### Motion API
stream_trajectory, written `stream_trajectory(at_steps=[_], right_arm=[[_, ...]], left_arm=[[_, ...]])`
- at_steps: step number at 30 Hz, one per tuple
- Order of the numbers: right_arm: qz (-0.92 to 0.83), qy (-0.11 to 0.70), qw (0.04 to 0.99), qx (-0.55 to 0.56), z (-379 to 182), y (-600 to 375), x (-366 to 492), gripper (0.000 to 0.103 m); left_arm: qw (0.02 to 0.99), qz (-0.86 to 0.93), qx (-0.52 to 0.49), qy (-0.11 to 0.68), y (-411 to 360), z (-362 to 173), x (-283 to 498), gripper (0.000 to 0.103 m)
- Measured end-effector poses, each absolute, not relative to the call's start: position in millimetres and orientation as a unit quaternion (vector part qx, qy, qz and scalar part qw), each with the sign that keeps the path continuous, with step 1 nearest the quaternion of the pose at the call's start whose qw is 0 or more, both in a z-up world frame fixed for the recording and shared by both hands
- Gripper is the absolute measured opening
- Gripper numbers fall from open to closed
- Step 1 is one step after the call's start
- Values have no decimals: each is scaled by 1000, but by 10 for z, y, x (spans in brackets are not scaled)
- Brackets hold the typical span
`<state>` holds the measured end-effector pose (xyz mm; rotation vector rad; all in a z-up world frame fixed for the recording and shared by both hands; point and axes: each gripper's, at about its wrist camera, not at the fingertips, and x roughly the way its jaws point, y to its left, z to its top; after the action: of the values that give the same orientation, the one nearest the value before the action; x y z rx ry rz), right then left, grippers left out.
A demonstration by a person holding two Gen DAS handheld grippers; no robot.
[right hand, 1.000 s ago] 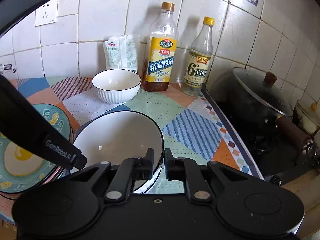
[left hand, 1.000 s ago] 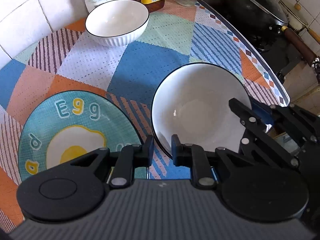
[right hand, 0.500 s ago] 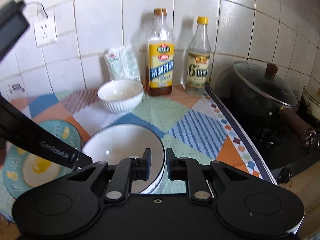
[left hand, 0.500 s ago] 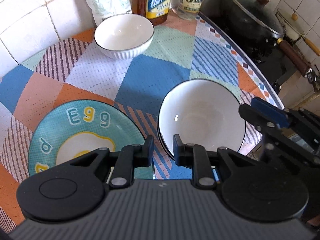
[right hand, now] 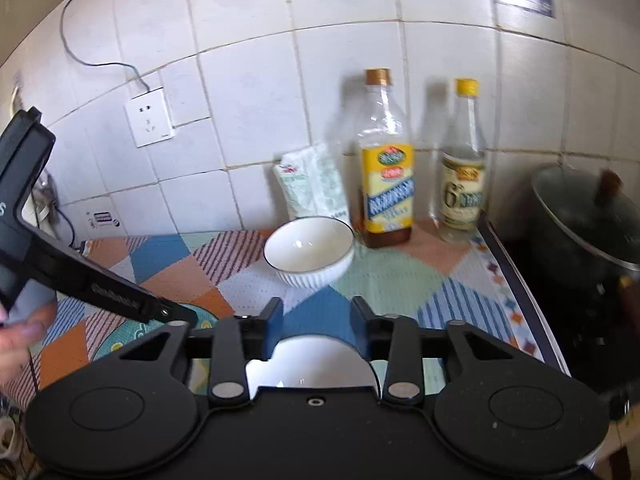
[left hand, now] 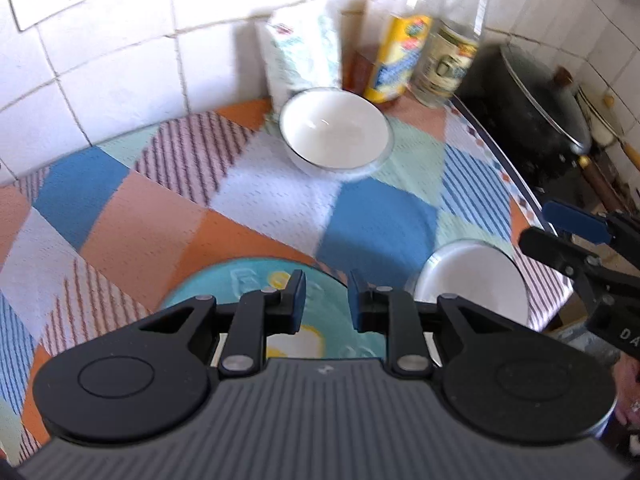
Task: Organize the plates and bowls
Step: 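Grasp the rim of the last white bowl by the bottles with the right tool, then carry the bowl with the right tool and lower it into the bowl stack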
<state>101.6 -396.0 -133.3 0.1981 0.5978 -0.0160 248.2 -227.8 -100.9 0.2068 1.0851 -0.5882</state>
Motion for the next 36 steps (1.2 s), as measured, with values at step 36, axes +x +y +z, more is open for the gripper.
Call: stream_trajectory(at_steps=[36], right_arm=[[-38,471,805,360,-2427,-4768,3150,19]], left_arm=[[808,-303,54,502,-2842,-1914,3790,19]])
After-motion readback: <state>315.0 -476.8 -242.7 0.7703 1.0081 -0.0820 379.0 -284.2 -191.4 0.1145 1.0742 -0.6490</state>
